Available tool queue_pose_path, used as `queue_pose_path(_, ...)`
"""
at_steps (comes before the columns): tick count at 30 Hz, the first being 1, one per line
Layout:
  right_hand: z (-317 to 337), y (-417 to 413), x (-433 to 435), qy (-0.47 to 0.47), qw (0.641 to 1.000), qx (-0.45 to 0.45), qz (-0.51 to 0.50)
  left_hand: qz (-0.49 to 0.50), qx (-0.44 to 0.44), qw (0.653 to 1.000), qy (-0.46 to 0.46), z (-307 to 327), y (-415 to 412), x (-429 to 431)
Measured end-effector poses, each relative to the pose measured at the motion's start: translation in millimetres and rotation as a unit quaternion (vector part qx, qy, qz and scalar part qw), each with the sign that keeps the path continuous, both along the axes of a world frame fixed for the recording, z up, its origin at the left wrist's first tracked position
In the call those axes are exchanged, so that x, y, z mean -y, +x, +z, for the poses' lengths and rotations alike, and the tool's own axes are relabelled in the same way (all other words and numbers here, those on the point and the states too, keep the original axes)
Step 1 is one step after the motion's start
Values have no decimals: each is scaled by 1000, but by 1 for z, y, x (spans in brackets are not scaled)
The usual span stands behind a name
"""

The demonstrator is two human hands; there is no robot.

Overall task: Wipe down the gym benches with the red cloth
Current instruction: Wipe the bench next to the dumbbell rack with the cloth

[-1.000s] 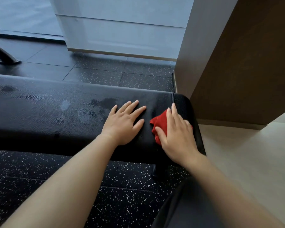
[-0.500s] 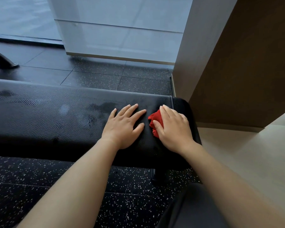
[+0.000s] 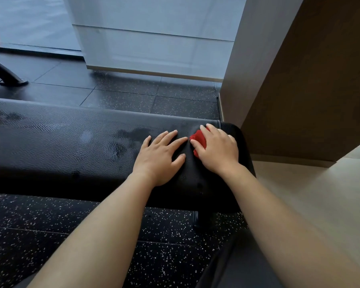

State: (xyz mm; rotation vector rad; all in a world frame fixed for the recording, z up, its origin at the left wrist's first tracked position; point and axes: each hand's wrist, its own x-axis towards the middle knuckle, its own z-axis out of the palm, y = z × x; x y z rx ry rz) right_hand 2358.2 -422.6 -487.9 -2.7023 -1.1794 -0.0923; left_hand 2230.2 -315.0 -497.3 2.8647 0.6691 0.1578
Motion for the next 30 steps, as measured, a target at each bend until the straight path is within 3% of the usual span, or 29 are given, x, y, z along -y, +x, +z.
queue_pose_path(8, 2, -26, 28, -12, 998, 2, 55, 46, -23, 999, -3, -1, -1, -1)
queue_pose_path(21, 4, 37, -74, -27, 1000, -15, -2, 43, -30, 999, 12, -2, 3, -3)
queue_pose_path(30, 3, -4, -7, -17, 998, 2, 54, 42, -39, 998, 14, -2, -1, 0)
